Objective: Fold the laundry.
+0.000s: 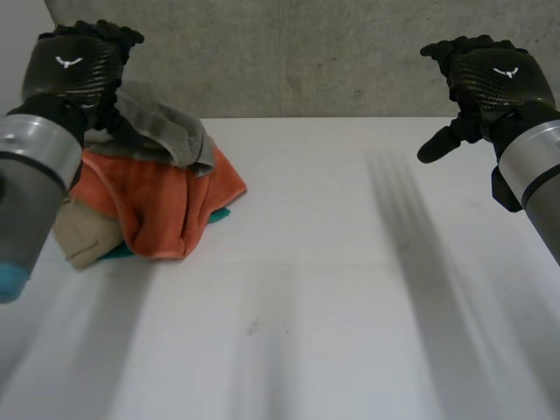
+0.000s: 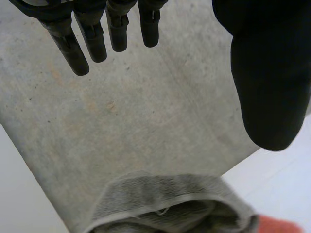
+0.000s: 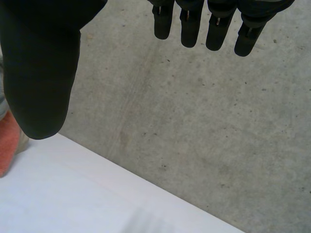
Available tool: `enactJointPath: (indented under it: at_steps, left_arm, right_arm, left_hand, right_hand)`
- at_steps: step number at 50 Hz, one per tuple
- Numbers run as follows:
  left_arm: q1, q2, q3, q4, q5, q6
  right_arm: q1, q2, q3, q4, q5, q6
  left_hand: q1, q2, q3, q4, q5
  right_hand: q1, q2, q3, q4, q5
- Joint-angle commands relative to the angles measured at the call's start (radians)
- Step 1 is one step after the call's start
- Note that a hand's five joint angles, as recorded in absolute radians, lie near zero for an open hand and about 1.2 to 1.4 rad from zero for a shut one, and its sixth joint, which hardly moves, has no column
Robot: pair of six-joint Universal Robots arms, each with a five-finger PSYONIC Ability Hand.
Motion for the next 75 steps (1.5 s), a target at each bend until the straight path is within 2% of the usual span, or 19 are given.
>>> enactJointPath:
  at_steps: [1, 11, 13, 14, 16, 17, 21, 23, 29, 33, 39, 44, 48, 52, 59, 65, 68, 71, 75]
  left_arm:
    - [0.061, -0.288, 0.204, 0.064, 0.006, 0.198]
    - [0.126, -0.624, 0.487, 0.076, 0.058, 0.437]
    - [0.124, -0.647, 0.511, 0.076, 0.066, 0.459]
    - [0.123, -0.656, 0.525, 0.078, 0.069, 0.471]
    - [0.121, -0.657, 0.527, 0.078, 0.067, 0.468]
    - [0.117, -0.655, 0.528, 0.078, 0.066, 0.465]
    - [0.081, -0.627, 0.515, 0.075, 0.057, 0.438]
    - [0.040, -0.533, 0.492, 0.076, 0.053, 0.384]
    - [-0.069, -0.296, 0.416, 0.073, 0.060, 0.157]
    - [-0.143, -0.221, 0.401, 0.058, 0.063, 0.033]
    - [-0.262, -0.293, 0.376, -0.014, 0.064, -0.061]
    - [-0.370, -0.493, 0.387, -0.069, 0.057, -0.064]
    - [-0.384, -0.596, 0.396, -0.089, 0.055, -0.061]
    - [-0.387, -0.617, 0.403, -0.106, 0.057, -0.061]
    - [-0.388, -0.502, 0.381, -0.175, 0.055, -0.061]
    - [-0.371, -0.350, 0.277, -0.240, 0.041, -0.067]
    - [-0.339, -0.263, 0.148, -0.246, -0.003, -0.073]
    - [-0.296, -0.184, -0.002, -0.229, -0.054, -0.079]
    - [-0.267, -0.141, -0.158, -0.153, -0.080, -0.125]
  right_arm:
    - [-0.001, 0.000, 0.004, 0.001, 0.000, -0.003]
    - [-0.001, 0.002, 0.019, 0.002, -0.003, -0.006]
    - [-0.001, 0.003, 0.019, 0.002, -0.003, -0.006]
    - [-0.001, 0.008, 0.019, 0.002, -0.003, -0.006]
    - [-0.005, 0.012, 0.019, 0.002, -0.005, -0.006]
    - [-0.006, 0.015, 0.019, 0.002, -0.005, -0.006]
    - [-0.011, 0.017, 0.014, 0.002, -0.006, -0.008]
    - [-0.011, 0.017, 0.011, 0.002, -0.006, -0.008]
    - [-0.011, 0.015, 0.002, 0.004, -0.006, -0.008]
    - [-0.012, 0.015, -0.006, 0.010, -0.019, -0.009]
    - [-0.028, 0.017, -0.018, 0.022, -0.034, -0.011]
    - [-0.040, 0.032, -0.027, 0.048, -0.037, -0.012]
    - [-0.040, 0.080, -0.041, 0.074, -0.040, -0.015]
    - [-0.040, 0.135, -0.061, 0.109, -0.042, -0.032]
    - [-0.038, 0.195, -0.098, 0.181, -0.042, -0.095]
    - [-0.040, 0.206, -0.136, 0.280, -0.040, -0.153]
    - [-0.040, 0.212, -0.151, 0.368, -0.043, -0.224]
    - [-0.038, 0.222, -0.128, 0.444, -0.048, -0.294]
    - [-0.032, 0.236, -0.041, 0.427, -0.082, -0.314]
  left_hand:
    - [-0.004, -0.008, -0.011, -0.006, -0.030]
    - [0.086, 0.082, 0.080, 0.085, 0.060]
    - [0.285, 0.281, 0.279, 0.284, 0.259]
    - [0.705, 0.701, 0.698, 0.703, 0.679]
    - [1.189, 1.185, 1.182, 1.187, 1.163]
    - [1.199, 1.195, 1.192, 1.197, 1.173]
    - [1.199, 1.195, 1.193, 1.198, 1.173]
    - [1.199, 1.195, 1.193, 1.198, 1.173]
    - [1.199, 1.195, 1.193, 1.198, 1.173]
    - [1.199, 1.195, 1.193, 1.198, 1.173]
    - [1.199, 1.195, 1.193, 1.198, 1.173]
    - [1.199, 1.195, 1.193, 1.198, 1.173]
    - [1.199, 1.195, 1.193, 1.198, 1.173]
    - [0.549, 0.545, 0.542, 0.547, 0.523]
    - [0.108, 0.104, 0.101, 0.106, 0.082]
    - [-0.004, -0.008, -0.011, -0.006, -0.030]
    - [0.002, -0.002, -0.005, 0.000, -0.024]
    - [0.008, 0.004, 0.001, 0.006, -0.018]
    - [0.040, 0.036, 0.033, 0.038, 0.014]
  right_hand:
    - [-0.043, -0.029, -0.027, -0.024, -0.047]
    - [-0.043, -0.029, -0.027, -0.024, -0.047]
    - [-0.043, -0.029, -0.027, -0.024, -0.047]
    - [-0.043, -0.029, -0.027, -0.024, -0.047]
    - [-0.043, -0.029, -0.027, -0.024, -0.047]
    - [-0.043, -0.029, -0.027, -0.024, -0.047]
    - [-0.043, -0.029, -0.027, -0.024, -0.047]
    - [-0.043, -0.029, -0.027, -0.024, -0.047]
    - [-0.043, -0.029, -0.027, -0.024, -0.047]
    - [-0.043, -0.029, -0.027, -0.024, -0.047]
    - [-0.043, -0.029, -0.027, -0.024, -0.047]
    - [-0.043, -0.029, -0.027, -0.024, -0.047]
    - [-0.043, -0.029, -0.027, -0.024, -0.047]
    - [-0.043, -0.029, -0.027, -0.024, -0.047]
    - [-0.043, -0.029, -0.027, -0.024, -0.047]
    - [-0.043, -0.029, -0.027, -0.024, -0.047]
    - [-0.043, -0.029, -0.027, -0.024, -0.047]
    - [-0.043, -0.029, -0.027, -0.024, -0.047]
    - [-0.038, -0.025, -0.023, -0.020, -0.043]
